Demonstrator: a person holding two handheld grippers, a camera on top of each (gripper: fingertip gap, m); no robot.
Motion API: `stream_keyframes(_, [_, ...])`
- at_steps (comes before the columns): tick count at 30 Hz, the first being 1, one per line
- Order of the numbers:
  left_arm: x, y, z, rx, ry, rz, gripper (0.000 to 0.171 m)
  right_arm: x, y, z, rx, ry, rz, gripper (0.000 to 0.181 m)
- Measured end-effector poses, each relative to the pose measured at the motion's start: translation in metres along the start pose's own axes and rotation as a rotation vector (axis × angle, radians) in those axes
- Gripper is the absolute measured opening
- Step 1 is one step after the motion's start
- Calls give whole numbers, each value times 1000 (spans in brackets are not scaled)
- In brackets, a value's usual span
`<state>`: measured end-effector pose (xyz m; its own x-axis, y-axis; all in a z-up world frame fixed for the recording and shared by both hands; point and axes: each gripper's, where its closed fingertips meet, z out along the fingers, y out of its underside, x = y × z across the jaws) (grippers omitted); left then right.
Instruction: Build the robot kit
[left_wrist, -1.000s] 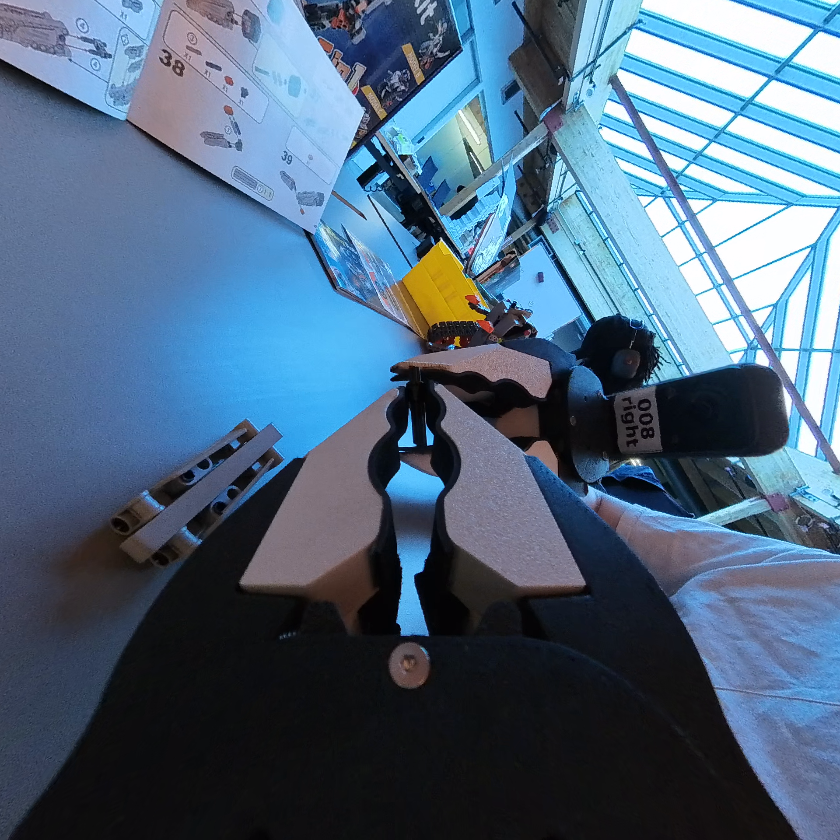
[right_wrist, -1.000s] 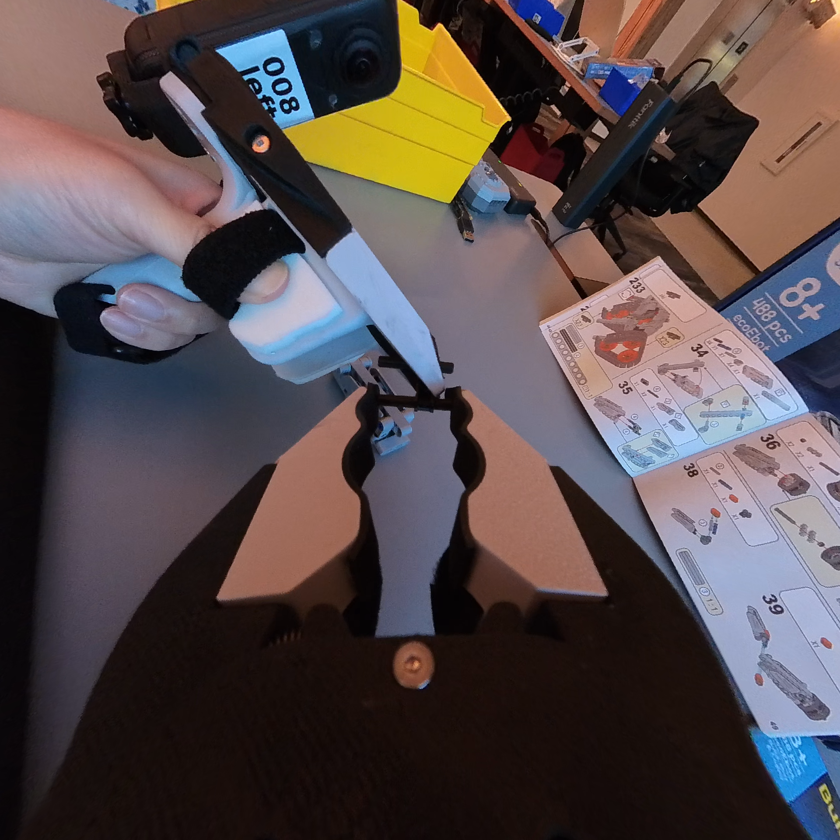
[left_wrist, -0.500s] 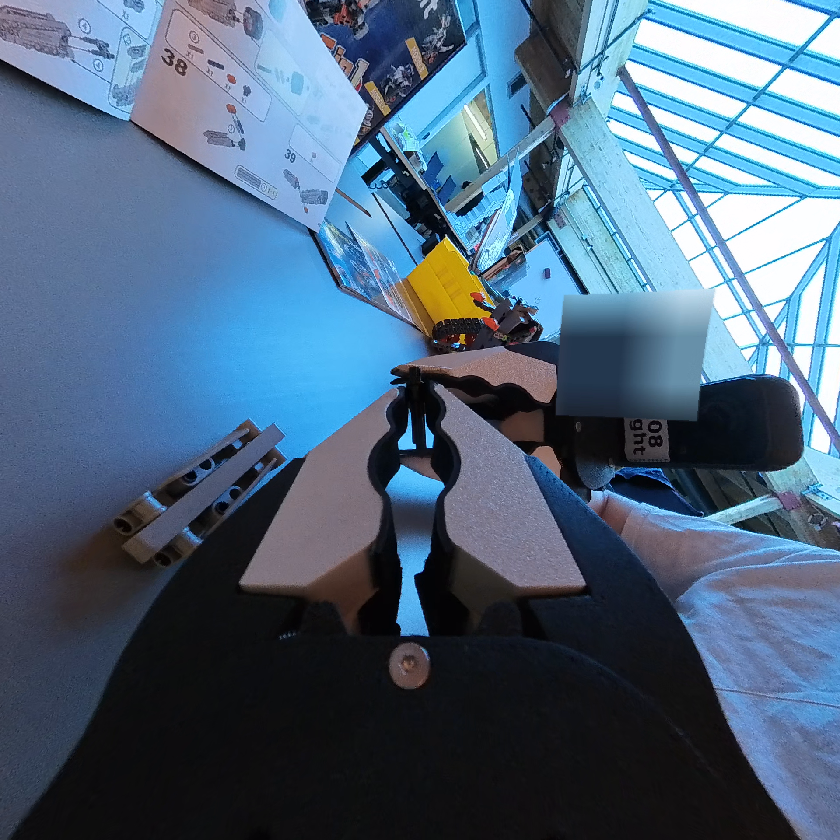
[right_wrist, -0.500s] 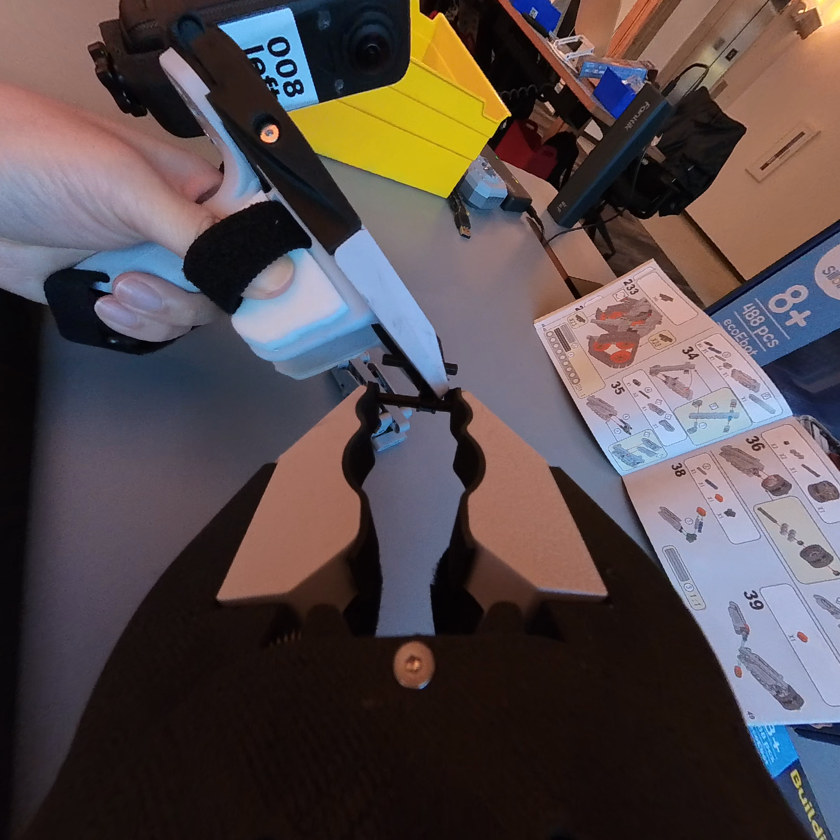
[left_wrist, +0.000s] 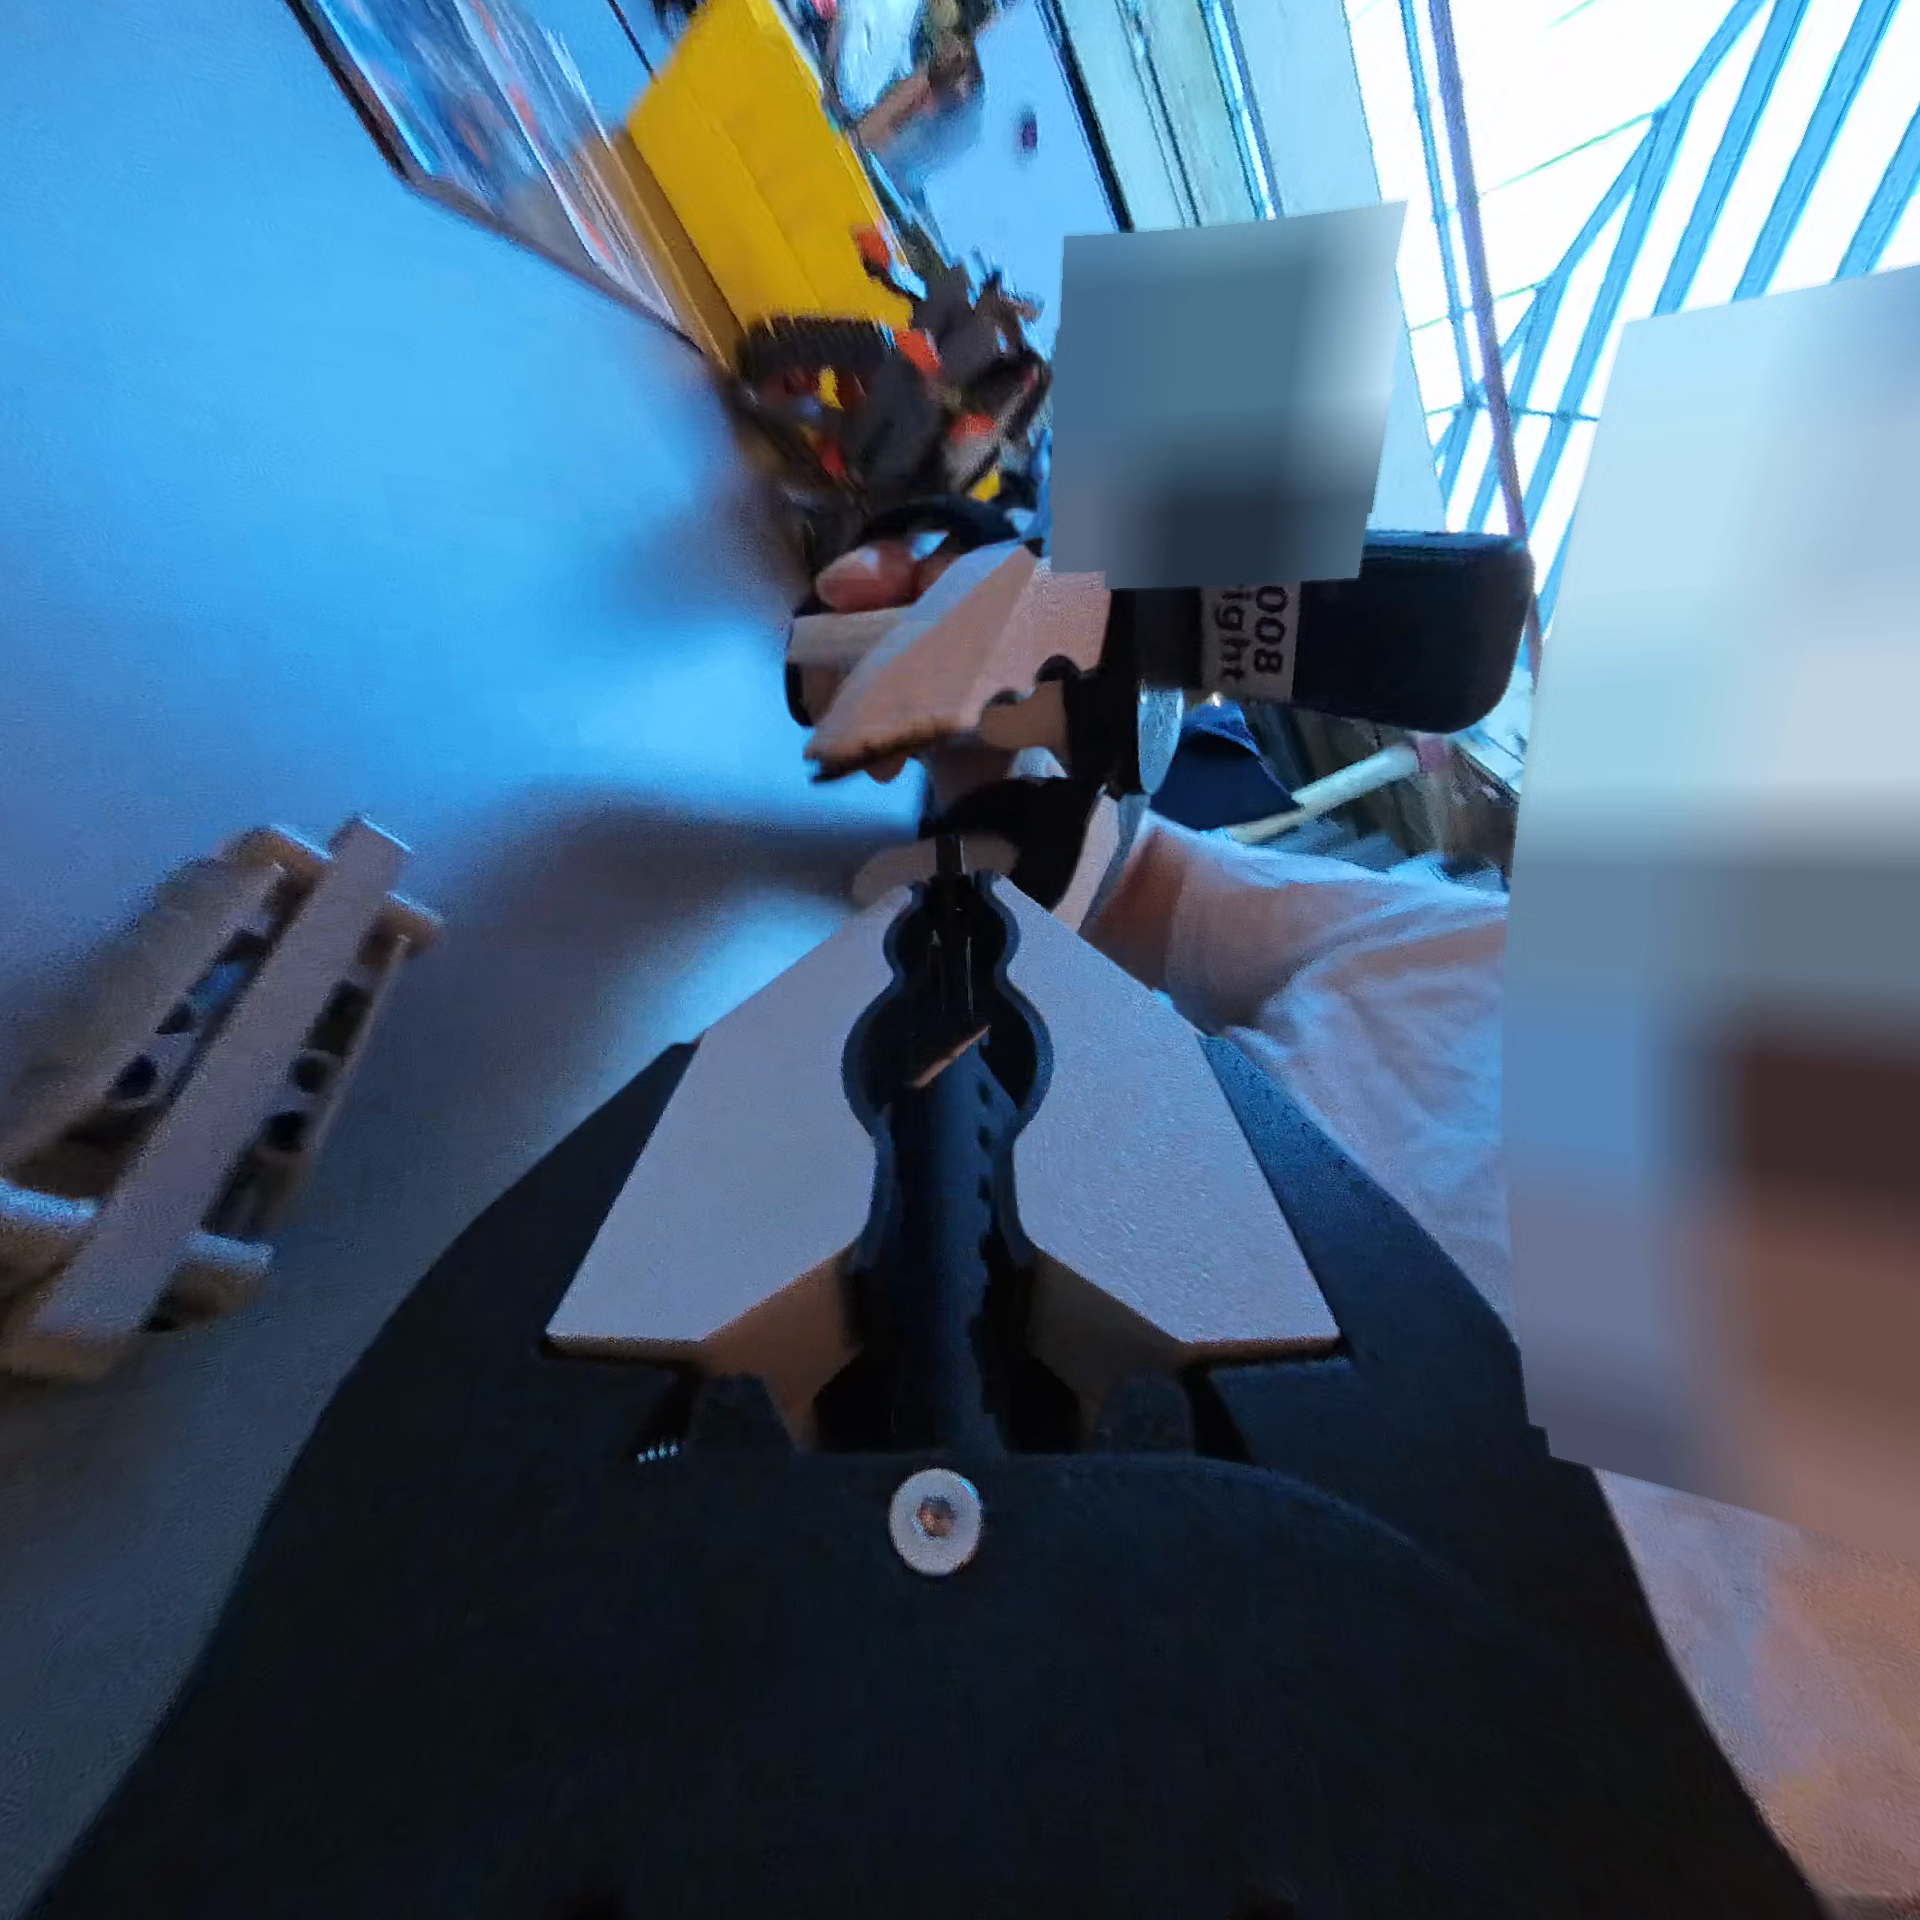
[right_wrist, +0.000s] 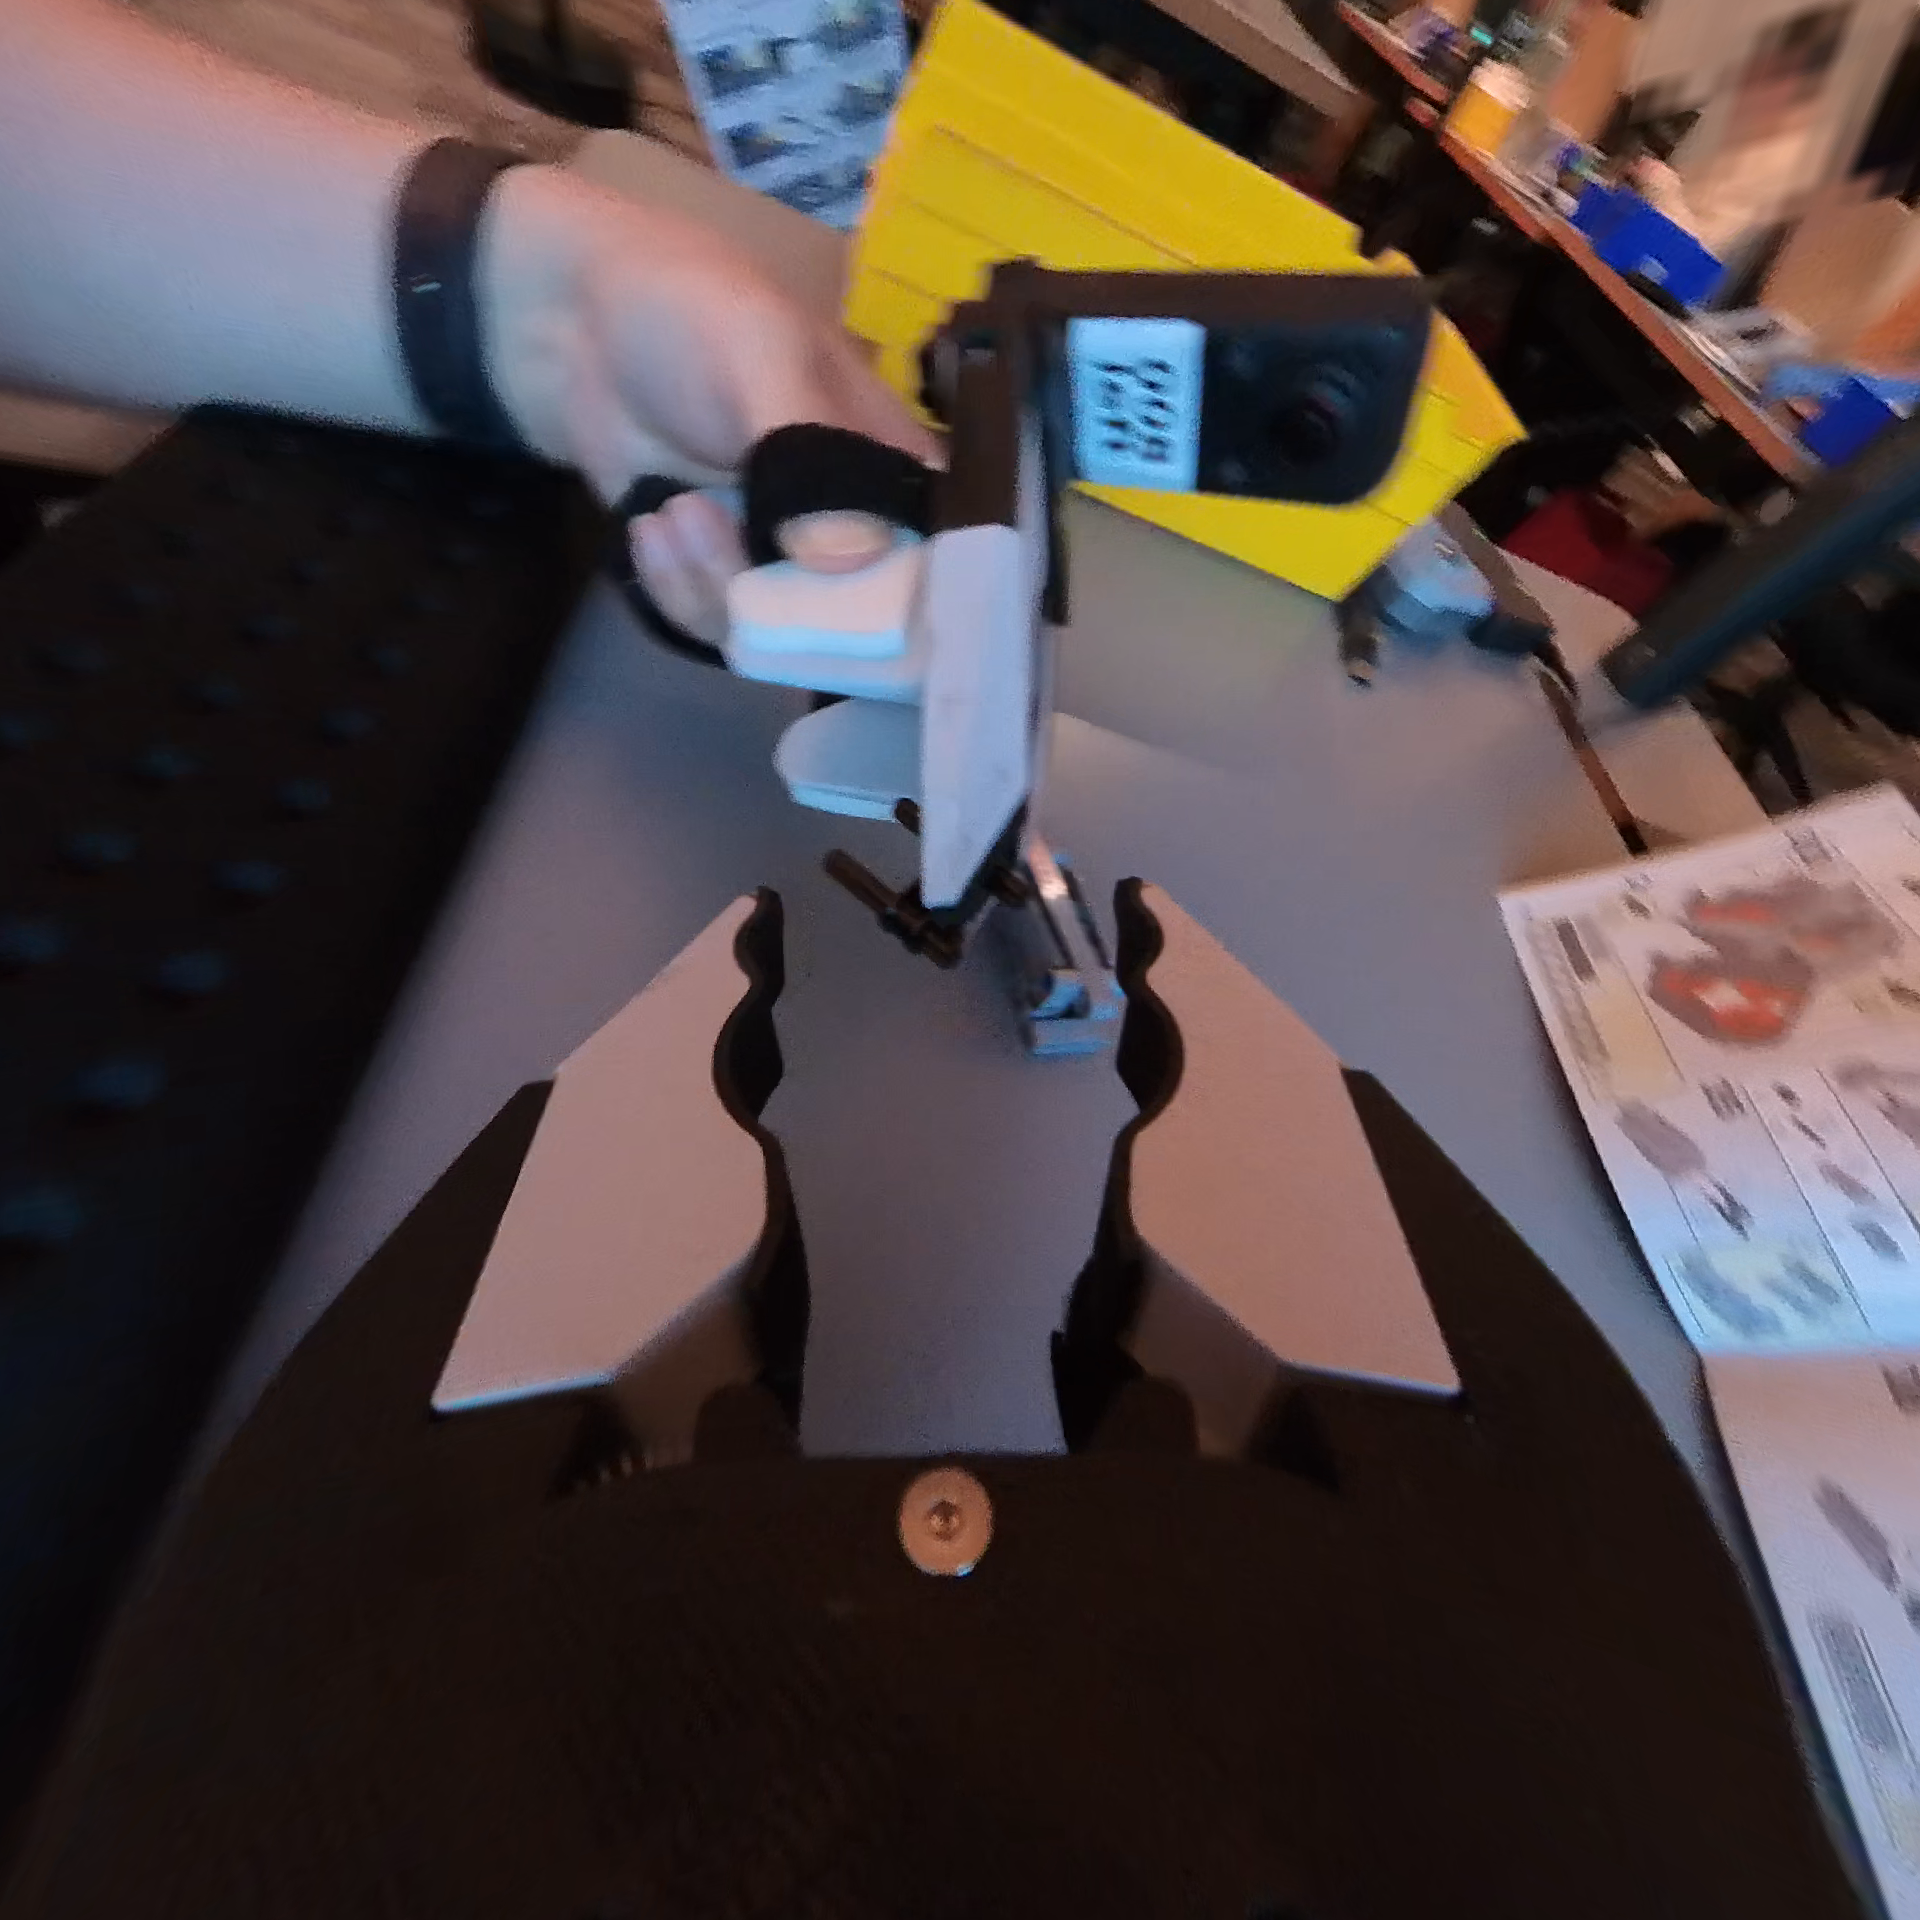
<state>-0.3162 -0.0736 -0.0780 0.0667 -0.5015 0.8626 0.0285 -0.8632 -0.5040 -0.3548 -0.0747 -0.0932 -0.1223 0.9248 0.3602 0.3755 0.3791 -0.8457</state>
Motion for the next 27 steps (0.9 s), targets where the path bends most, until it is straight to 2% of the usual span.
stream_keyframes(5, [2,22,5,-128,34,-33,5,-29,-3,0,22,-133,-78,52])
stream_keyframes(10, [2,35,9,-196,56,-71,5,-31,0,-2,14,-158,-87,34])
stream_keyframes(12, [3,34,9,-192,71,-86,6,-28,-1,-2,16,-138,-91,27])
stream_keyframes(21, [5,6,-7,-19,72,-54,15,-3,-5,-7,32,12,-119,26])
stream_keyframes(27, [9,2,-12,21,70,-27,9,11,-10,-13,52,116,-172,26])
